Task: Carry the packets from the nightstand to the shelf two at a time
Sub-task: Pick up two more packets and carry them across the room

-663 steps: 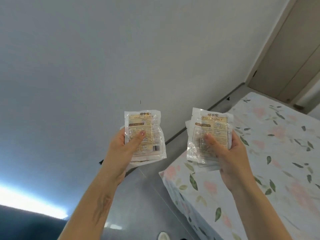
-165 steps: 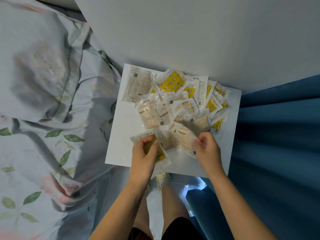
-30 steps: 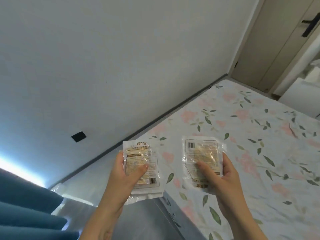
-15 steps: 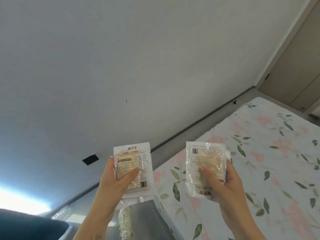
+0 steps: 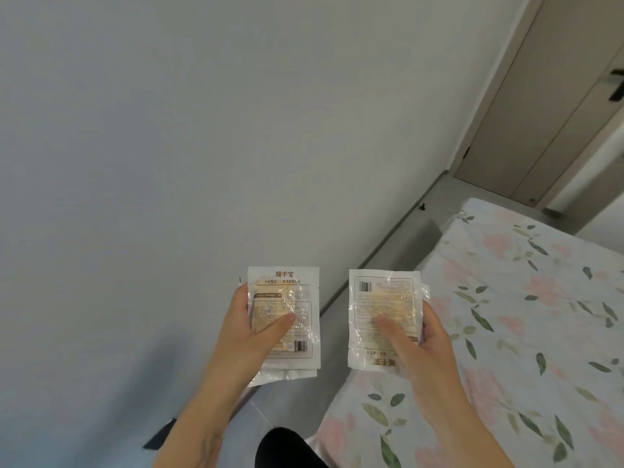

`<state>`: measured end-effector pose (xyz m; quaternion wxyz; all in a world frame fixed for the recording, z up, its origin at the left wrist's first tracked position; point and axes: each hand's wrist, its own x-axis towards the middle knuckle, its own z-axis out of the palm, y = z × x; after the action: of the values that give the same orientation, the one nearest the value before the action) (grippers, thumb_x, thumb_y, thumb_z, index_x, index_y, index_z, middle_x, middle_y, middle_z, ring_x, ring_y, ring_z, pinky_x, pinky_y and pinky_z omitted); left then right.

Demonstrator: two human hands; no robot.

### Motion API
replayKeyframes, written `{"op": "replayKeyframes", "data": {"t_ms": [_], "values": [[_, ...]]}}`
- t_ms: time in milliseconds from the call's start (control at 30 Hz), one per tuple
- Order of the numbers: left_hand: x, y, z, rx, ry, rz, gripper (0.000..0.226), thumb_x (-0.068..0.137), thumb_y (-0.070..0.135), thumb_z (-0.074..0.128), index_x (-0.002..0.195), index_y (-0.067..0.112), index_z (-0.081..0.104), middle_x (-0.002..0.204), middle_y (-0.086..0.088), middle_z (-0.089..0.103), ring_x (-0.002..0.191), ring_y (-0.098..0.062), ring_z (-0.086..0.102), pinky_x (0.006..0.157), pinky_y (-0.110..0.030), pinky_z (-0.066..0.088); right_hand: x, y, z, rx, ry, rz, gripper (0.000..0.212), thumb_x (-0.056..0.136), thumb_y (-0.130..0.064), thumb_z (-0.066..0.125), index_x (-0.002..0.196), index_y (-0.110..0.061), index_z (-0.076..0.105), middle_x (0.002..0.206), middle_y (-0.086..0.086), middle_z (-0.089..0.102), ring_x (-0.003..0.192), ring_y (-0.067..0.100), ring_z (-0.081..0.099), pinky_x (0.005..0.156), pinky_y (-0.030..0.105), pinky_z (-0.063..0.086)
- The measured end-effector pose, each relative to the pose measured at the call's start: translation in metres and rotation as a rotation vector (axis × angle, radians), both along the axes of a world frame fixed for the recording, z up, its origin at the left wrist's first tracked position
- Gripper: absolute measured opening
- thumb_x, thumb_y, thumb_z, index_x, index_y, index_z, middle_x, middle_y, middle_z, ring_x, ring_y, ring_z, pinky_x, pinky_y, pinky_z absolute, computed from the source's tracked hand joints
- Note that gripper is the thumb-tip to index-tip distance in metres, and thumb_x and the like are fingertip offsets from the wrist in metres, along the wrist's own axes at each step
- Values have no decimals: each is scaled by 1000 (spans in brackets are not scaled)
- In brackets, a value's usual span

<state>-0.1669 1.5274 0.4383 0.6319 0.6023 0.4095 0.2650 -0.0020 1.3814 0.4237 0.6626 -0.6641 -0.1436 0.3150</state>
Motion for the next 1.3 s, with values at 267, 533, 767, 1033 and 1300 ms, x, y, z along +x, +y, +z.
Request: {"op": "replayKeyframes", "data": {"t_ms": [267, 533, 767, 1033, 1300], "values": [[79, 86, -6, -14, -4, -146, 43, 81, 5, 73, 112, 28, 55, 101, 8, 72, 86, -2, 70, 64, -15, 54, 55, 71, 5, -9, -33, -146, 24, 86, -9, 69, 102, -27, 67, 98, -5, 75, 89, 15, 73, 75, 38, 58], [257, 179, -5, -27, -46, -341, 43, 80, 3, 74, 113, 24, 55, 101, 6, 72, 85, -5, 71, 64, -17, 56, 186, 138, 6, -11, -76, -299, 26, 86, -7, 69, 104, -26, 68, 97, -2, 76, 89, 19, 73, 76, 45, 60], [455, 238, 21, -5, -130, -529, 43, 81, 5, 74, 115, 24, 55, 103, 6, 73, 91, -7, 71, 77, -27, 58, 335, 188, 21, -3, -114, -427, 29, 84, -7, 71, 104, -27, 68, 96, -4, 76, 86, 18, 73, 75, 42, 59], [595, 270, 26, -21, -128, -565, 42, 81, 8, 73, 116, 24, 55, 102, 7, 73, 89, -5, 71, 76, -24, 56, 461, 215, 36, 10, -128, -542, 29, 85, -7, 70, 107, -25, 66, 98, -5, 75, 89, 16, 73, 76, 39, 61], [746, 297, 22, -26, -117, -612, 42, 81, 10, 74, 114, 29, 56, 101, 10, 73, 89, -4, 70, 76, -24, 55, 599, 241, 31, 10, -136, -599, 29, 84, -8, 71, 107, -25, 65, 97, -8, 75, 88, 10, 72, 69, 25, 58]]}}
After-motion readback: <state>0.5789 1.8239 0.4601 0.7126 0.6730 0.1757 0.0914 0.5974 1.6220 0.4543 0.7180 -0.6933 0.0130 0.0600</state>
